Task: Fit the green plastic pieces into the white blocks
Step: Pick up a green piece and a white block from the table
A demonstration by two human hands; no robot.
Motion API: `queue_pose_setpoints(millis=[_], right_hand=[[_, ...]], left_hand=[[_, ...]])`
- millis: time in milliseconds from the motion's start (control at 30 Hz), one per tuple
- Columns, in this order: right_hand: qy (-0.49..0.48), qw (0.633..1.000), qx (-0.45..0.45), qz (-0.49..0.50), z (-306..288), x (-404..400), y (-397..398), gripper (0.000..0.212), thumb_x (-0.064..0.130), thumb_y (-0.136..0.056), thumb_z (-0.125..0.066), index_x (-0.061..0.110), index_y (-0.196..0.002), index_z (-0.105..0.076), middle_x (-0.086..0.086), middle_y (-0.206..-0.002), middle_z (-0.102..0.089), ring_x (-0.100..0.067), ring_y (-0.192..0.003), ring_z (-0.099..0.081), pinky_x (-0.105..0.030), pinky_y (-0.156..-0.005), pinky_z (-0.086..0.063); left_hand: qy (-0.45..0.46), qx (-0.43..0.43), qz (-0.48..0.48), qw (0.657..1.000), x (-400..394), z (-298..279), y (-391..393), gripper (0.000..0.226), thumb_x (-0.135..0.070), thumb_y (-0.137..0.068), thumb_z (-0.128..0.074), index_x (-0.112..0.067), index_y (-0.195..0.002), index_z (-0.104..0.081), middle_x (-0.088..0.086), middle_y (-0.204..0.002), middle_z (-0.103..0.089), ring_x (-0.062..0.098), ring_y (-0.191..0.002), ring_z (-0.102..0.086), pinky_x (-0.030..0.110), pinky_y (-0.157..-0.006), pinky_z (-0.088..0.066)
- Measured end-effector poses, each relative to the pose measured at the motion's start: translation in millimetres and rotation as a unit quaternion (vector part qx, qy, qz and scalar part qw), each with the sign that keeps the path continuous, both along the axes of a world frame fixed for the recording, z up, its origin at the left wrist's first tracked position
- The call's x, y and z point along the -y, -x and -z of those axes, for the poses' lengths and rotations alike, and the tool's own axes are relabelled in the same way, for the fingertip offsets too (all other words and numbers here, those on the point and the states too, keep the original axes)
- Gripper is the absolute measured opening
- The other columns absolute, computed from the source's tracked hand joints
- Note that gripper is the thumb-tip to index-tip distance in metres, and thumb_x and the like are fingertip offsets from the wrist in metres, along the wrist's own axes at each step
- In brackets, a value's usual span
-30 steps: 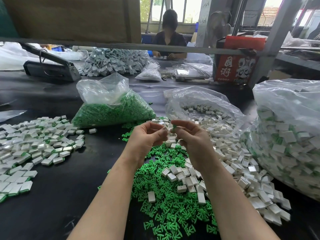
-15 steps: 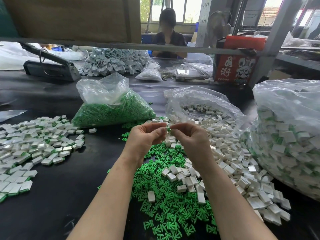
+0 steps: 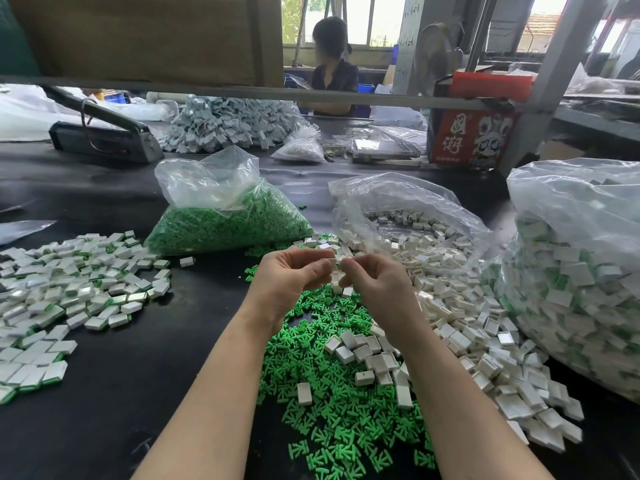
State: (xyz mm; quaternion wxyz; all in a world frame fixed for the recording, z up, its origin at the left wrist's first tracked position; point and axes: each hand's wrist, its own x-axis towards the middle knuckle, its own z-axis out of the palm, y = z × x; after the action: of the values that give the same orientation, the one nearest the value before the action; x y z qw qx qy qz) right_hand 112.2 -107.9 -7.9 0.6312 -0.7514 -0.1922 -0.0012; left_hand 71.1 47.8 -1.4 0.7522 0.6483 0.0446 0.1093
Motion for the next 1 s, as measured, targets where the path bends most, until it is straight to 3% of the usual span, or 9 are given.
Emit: queue_pose_setpoints(millis=[133, 267, 367, 500, 633, 767, 1000], right_hand=[[0.072, 0.997, 0.017, -0.020, 4, -4, -1, 0.028, 0.027, -0.102, -0.047, 0.010, -0.087, -0.063, -0.004, -0.070, -0.063, -0.005, -0.052, -0.047, -0.026, -0.051, -0.039], [0.104, 0.992, 0.072, -0.021, 2, -2, -3, 0.028, 0.025, -0.103, -0.046, 0.008, -0.082, -0.055, 0.002, -0.065, -0.051, -0.007, -0.055, -0.042, -0.030, -0.054, -0.036], [0.113, 0.990, 0.068, -0.039, 2, 1, -3, 0.028, 0.026, -0.102, -0.046, 0.007, -0.083, -0.054, 0.004, -0.065, -0.047, -0.010, -0.059, -0.041, -0.034, -0.057, -0.035], [0.103, 0.993, 0.046, -0.043, 1, 1, -3, 0.031, 0.024, -0.103, -0.045, 0.012, -0.075, -0.052, 0.006, -0.061, -0.046, -0.011, -0.057, -0.039, -0.035, -0.058, -0.033], [0.124, 0.990, 0.057, -0.024, 1, -2, -1, 0.039, 0.025, -0.104, -0.043, 0.007, -0.071, -0.054, 0.003, -0.057, -0.045, -0.011, -0.051, -0.037, -0.032, -0.054, -0.031], [0.135, 0.988, 0.073, -0.029, 0, -5, -1, 0.040, 0.025, -0.104, -0.042, 0.000, -0.077, -0.055, 0.002, -0.058, -0.044, -0.012, -0.052, -0.036, -0.032, -0.054, -0.030], [0.085, 0.993, 0.019, -0.082, 1, 2, -2, 0.035, 0.023, -0.103, -0.045, 0.020, -0.069, -0.051, 0.012, -0.053, -0.041, -0.005, -0.050, -0.035, -0.026, -0.053, -0.032]], left_hand=[[-0.010, -0.007, 0.004, 1.000, 4, 2, -3, 0.011, -0.005, -0.084, -0.072, -0.012, -0.091, -0.076, 0.007, -0.081, -0.076, 0.014, -0.073, -0.071, 0.019, -0.066, -0.055], [-0.076, -0.041, 0.039, 0.995, 4, 0, -2, 0.006, -0.011, -0.093, -0.063, -0.007, -0.093, -0.068, 0.004, -0.074, -0.073, 0.010, -0.065, -0.068, 0.019, -0.059, -0.052], [-0.139, -0.055, 0.107, 0.983, 7, -2, 3, 0.023, -0.015, -0.101, -0.051, -0.005, -0.085, -0.063, 0.006, -0.068, -0.066, 0.009, -0.056, -0.061, 0.016, -0.052, -0.047], [-0.191, -0.030, 0.121, 0.974, 11, -2, 6, 0.029, -0.015, -0.104, -0.044, -0.010, -0.077, -0.052, 0.001, -0.061, -0.051, 0.006, -0.050, -0.046, 0.015, -0.048, -0.038], [-0.190, -0.014, 0.111, 0.975, 12, -1, 5, 0.028, -0.012, -0.103, -0.044, -0.010, -0.075, -0.048, -0.006, -0.055, -0.044, 0.004, -0.045, -0.039, 0.014, -0.045, -0.033], [-0.197, -0.014, 0.113, 0.974, 12, 2, 4, 0.028, -0.013, -0.104, -0.041, -0.013, -0.076, -0.046, 0.000, -0.061, -0.041, 0.006, -0.047, -0.035, 0.016, -0.045, -0.032], [-0.166, -0.008, 0.151, 0.974, 10, 4, 6, 0.030, -0.015, -0.104, -0.040, -0.022, -0.077, -0.052, -0.007, -0.059, -0.039, 0.003, -0.048, -0.032, 0.016, -0.047, -0.030]])
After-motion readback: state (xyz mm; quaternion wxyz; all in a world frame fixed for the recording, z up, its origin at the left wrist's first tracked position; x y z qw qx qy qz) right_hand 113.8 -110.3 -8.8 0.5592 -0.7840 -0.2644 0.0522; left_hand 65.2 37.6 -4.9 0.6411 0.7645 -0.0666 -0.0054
